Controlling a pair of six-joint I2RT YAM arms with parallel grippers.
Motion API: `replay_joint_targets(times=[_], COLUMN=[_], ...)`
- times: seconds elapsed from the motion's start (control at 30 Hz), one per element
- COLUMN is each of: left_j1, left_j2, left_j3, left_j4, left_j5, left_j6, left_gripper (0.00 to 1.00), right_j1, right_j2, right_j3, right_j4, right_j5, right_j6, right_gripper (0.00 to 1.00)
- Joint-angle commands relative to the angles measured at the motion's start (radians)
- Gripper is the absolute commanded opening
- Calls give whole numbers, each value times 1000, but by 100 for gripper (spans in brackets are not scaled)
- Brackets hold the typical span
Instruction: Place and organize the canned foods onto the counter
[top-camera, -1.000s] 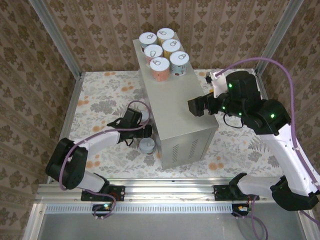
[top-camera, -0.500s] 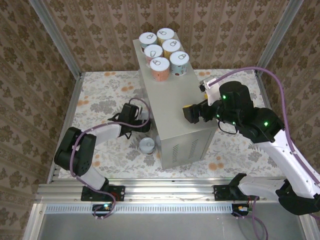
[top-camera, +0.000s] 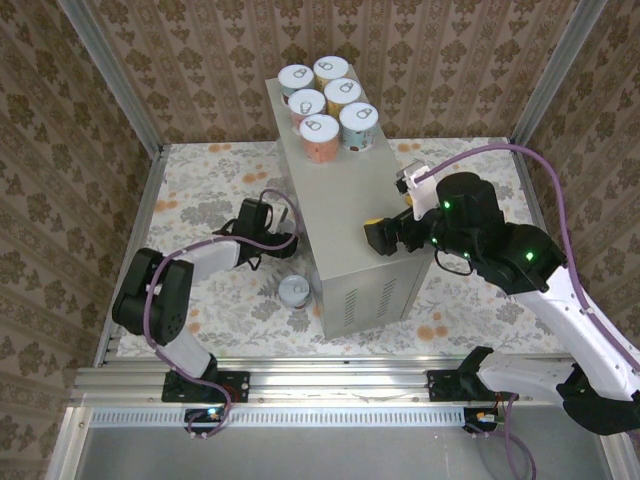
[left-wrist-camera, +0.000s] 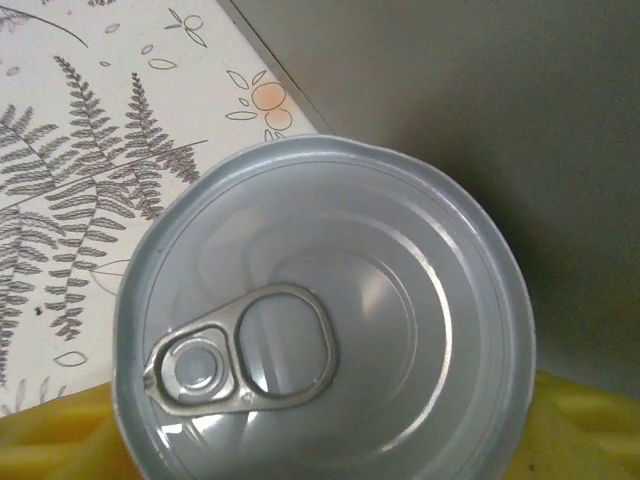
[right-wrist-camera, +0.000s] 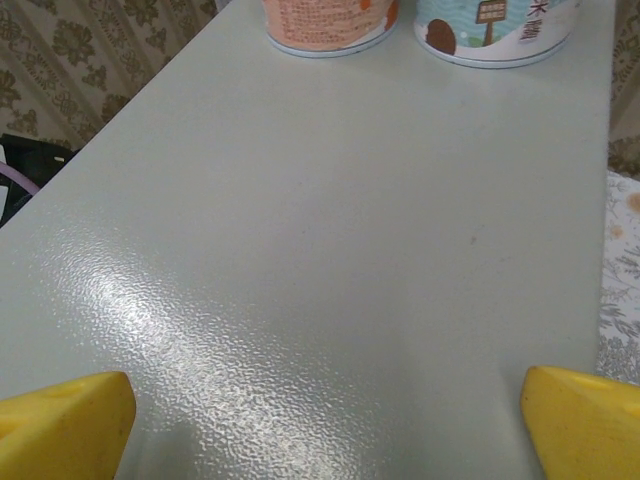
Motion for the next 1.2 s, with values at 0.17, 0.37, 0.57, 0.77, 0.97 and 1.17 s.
replay_joint_targets(times=[0.17, 0.37, 0.57, 0.77, 0.97, 1.17], left_j1=[-1, -1, -4, -7, -71, -202], left_j2=[-233, -431, -566, -573, -552, -445], left_j3=[-13, 98, 324, 612, 815, 978], left_j4=[-82, -321, -602, -828, -884, -963], left_j5=[-103, -150, -95, 145, 315, 255], left_j6=[2, -48, -35, 21, 17, 52], left_gripper=[67, 66, 65, 65, 65, 64], right_j1=[37, 47, 55, 64, 66, 66], right_j2=[-20, -15, -11, -30, -18, -43], right_j3=[-9, 6, 21, -20, -27, -47], right_j4=[50, 55, 53, 129, 162, 185], right_j5=[-2, -67, -143, -223, -211, -116], right_j6=[-47, -75, -112, -156, -166, -157], right_gripper=[100, 100, 100, 100, 100, 100])
